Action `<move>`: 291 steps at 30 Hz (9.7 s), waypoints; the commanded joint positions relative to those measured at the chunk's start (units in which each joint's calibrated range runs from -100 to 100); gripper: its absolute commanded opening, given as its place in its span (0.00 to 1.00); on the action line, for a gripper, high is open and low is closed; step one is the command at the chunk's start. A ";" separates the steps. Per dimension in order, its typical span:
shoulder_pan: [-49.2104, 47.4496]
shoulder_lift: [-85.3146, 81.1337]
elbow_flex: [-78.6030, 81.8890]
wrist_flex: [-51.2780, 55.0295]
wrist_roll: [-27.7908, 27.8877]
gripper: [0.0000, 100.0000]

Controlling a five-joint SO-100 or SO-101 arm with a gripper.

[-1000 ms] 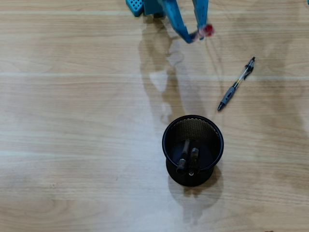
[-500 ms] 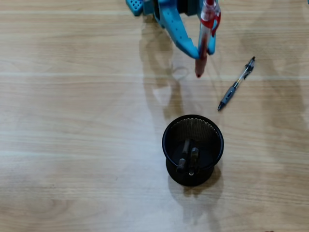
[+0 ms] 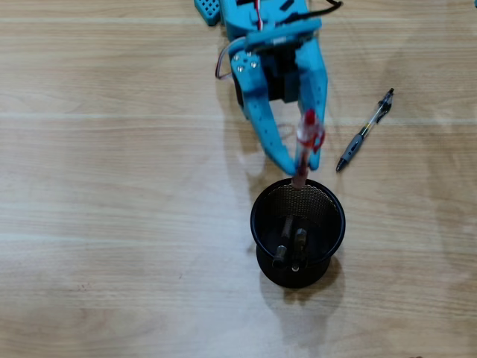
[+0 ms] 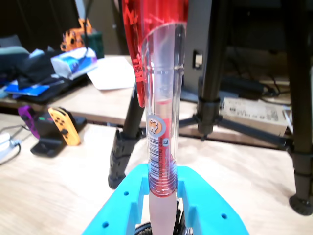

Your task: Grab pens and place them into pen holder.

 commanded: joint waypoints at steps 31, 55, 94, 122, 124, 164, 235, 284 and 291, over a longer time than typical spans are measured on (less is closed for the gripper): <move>-0.97 -8.03 -2.83 -0.89 9.35 0.02; -17.15 -31.64 30.56 0.30 21.34 0.02; -31.24 -4.04 -2.29 64.81 14.85 0.02; -30.23 8.53 -19.94 85.31 -27.46 0.10; -30.14 9.63 -23.37 88.22 -27.51 0.16; -34.16 37.49 -34.78 78.02 -34.63 0.16; -1.06 -4.04 7.94 -9.45 8.25 0.02; 2.14 -51.77 62.69 -19.29 30.71 0.04; 2.33 -77.93 88.30 -19.39 41.76 0.04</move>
